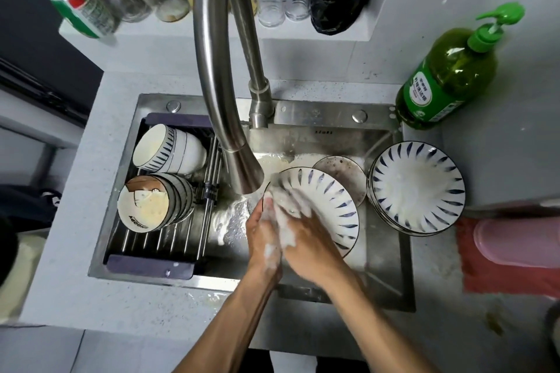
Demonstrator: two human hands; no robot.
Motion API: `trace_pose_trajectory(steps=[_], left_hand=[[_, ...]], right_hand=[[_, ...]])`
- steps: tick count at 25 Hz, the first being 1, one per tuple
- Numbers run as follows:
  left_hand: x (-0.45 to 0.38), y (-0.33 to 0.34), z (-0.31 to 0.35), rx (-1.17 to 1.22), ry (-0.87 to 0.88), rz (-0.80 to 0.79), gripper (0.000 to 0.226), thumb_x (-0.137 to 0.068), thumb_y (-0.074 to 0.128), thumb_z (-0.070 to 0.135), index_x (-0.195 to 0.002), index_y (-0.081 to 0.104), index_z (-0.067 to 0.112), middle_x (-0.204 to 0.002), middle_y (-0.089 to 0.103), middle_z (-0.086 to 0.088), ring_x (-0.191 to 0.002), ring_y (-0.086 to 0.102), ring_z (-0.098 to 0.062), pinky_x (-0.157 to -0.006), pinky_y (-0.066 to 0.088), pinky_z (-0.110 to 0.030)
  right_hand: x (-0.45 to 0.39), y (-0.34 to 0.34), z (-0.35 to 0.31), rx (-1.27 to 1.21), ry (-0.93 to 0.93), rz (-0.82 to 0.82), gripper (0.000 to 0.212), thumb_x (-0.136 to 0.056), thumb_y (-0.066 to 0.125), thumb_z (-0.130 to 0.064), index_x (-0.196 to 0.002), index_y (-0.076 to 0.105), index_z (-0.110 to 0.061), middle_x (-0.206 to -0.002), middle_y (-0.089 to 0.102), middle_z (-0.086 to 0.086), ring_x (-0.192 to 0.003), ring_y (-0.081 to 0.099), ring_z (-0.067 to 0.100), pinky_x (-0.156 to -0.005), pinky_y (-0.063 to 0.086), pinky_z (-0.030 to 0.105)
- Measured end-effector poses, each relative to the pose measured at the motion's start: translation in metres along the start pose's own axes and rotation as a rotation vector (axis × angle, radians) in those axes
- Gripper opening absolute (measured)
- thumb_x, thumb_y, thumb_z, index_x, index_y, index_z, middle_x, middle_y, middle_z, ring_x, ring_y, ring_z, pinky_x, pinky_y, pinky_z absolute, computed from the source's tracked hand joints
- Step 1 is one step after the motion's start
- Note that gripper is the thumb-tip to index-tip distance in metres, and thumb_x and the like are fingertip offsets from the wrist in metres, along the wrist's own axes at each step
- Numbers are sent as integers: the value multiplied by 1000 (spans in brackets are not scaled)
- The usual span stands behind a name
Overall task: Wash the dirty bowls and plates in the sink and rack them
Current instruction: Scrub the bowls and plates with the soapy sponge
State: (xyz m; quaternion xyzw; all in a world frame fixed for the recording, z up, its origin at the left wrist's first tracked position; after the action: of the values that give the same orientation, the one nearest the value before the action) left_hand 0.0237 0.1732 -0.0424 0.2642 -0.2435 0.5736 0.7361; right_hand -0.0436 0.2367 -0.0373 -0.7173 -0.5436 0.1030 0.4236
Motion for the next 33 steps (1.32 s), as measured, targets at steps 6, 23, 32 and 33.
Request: trace_pose_trajectory(steps=[6,23,32,33], left_hand=[[15,8,-13,-11,84,166,28,-102,49,13,-125,61,3,-118,68,-11,-111,64,-23,-76,52,-10],[12,1,-33,31,233,248,44,-101,48,1,-133,51,31,-144,52,-13,-135,48,-30,-115,36,-46],[13,-2,-32,36,225,215,38,-101,48,7,-139,51,6,-138,56,-18,-128,54,-29,-110,42,-34],[16,-2,-33,77,171,220,40,-102,48,8,-141,48,9,-140,54,-19,-130,53,-30,-111,40,-34]], right_hand=[[23,3,41,9,497,335,85,-87,66,-17,-156,16,-14,-160,23,12,-145,22,34,-114,33,45],[20,25,23,-469,615,468,75,-88,54,3,-154,25,-16,-157,31,11,-140,35,30,-114,32,34],[19,24,26,-492,671,604,89,-79,54,14,-155,19,-16,-162,17,5,-139,32,32,-115,28,31],[19,23,27,-472,674,604,89,-79,53,14,-155,19,-15,-162,15,4,-139,30,31,-115,24,27]])
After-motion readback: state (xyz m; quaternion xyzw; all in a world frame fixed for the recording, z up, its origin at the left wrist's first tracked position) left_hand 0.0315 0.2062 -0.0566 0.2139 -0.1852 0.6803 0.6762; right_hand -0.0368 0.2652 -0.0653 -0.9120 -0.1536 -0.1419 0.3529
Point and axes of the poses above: each hand's wrist, its own x-axis away from the middle knuckle, its own y-axis out of the palm, z = x × y, the point moved 2 cm from there along -x, towards the middle knuckle
